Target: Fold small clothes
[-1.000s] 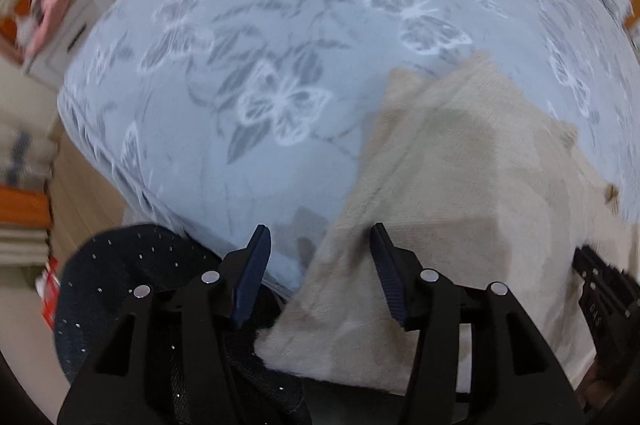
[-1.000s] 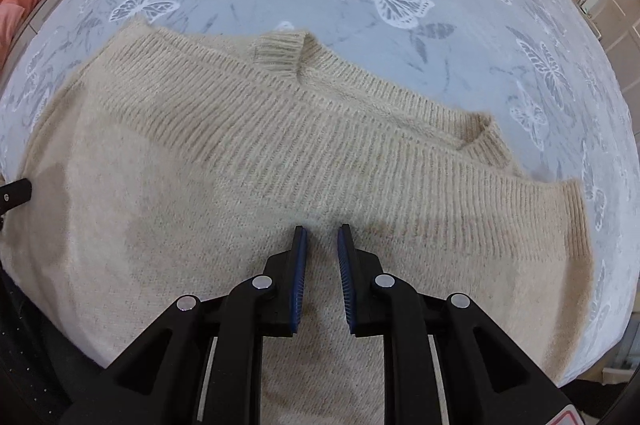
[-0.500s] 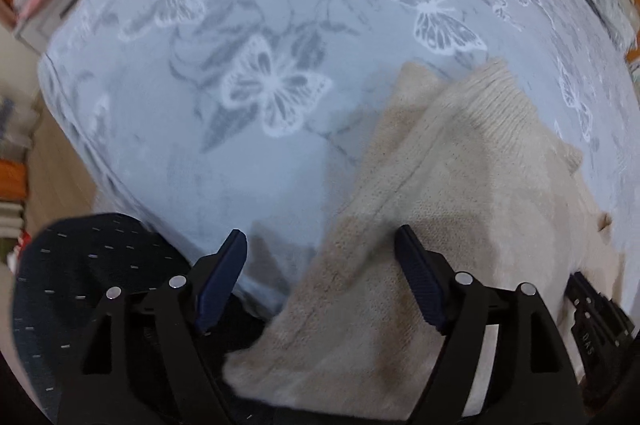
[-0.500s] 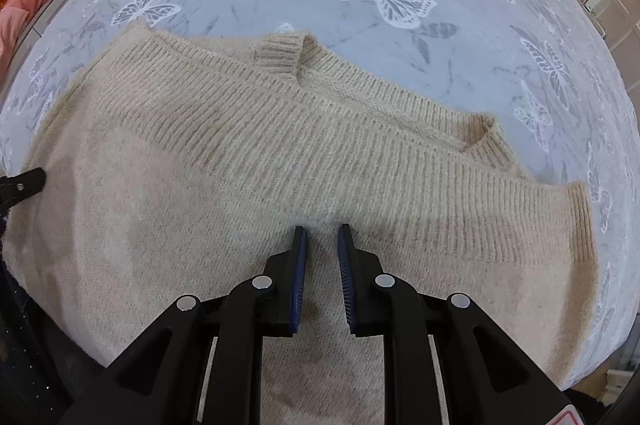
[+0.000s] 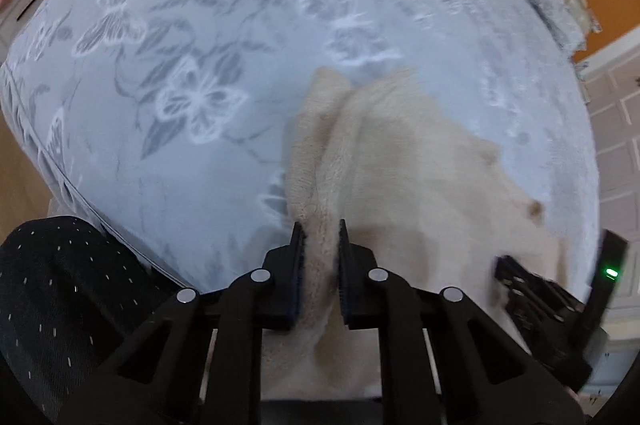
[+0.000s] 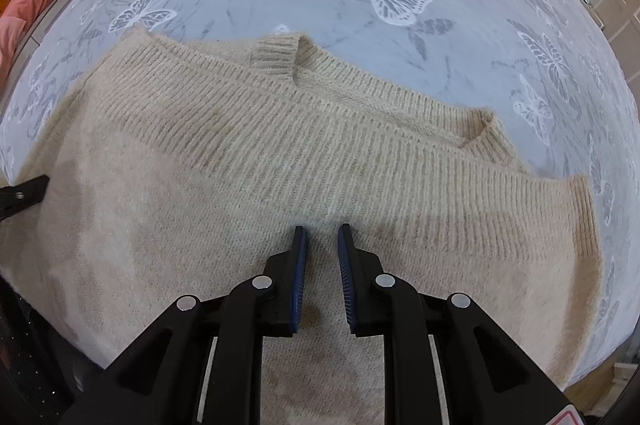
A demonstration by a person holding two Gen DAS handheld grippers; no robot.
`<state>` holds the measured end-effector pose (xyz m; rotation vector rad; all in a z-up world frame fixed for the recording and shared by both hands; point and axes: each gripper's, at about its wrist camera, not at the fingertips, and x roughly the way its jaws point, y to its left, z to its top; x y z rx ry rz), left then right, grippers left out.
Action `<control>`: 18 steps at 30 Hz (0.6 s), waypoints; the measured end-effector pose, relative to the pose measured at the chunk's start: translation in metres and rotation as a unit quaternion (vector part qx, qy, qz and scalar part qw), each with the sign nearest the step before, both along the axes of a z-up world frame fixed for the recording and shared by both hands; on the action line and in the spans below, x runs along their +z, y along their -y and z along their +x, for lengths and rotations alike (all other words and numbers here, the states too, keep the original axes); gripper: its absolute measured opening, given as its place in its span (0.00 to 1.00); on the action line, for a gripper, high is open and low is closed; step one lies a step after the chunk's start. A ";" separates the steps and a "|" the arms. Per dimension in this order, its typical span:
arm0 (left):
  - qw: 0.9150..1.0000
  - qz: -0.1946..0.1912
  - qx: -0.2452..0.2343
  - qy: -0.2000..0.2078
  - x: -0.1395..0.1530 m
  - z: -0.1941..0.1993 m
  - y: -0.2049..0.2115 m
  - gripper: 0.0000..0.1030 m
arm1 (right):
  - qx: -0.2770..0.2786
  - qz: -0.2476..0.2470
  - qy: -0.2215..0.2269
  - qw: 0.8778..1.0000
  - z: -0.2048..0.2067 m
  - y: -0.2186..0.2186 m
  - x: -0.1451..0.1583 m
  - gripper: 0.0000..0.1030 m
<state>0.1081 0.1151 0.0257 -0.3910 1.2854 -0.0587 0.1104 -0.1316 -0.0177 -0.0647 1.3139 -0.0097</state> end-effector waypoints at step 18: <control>0.997 -0.004 -0.052 0.054 0.064 -0.013 0.057 0.12 | -0.079 0.039 0.030 0.996 -0.046 0.075 0.042 0.27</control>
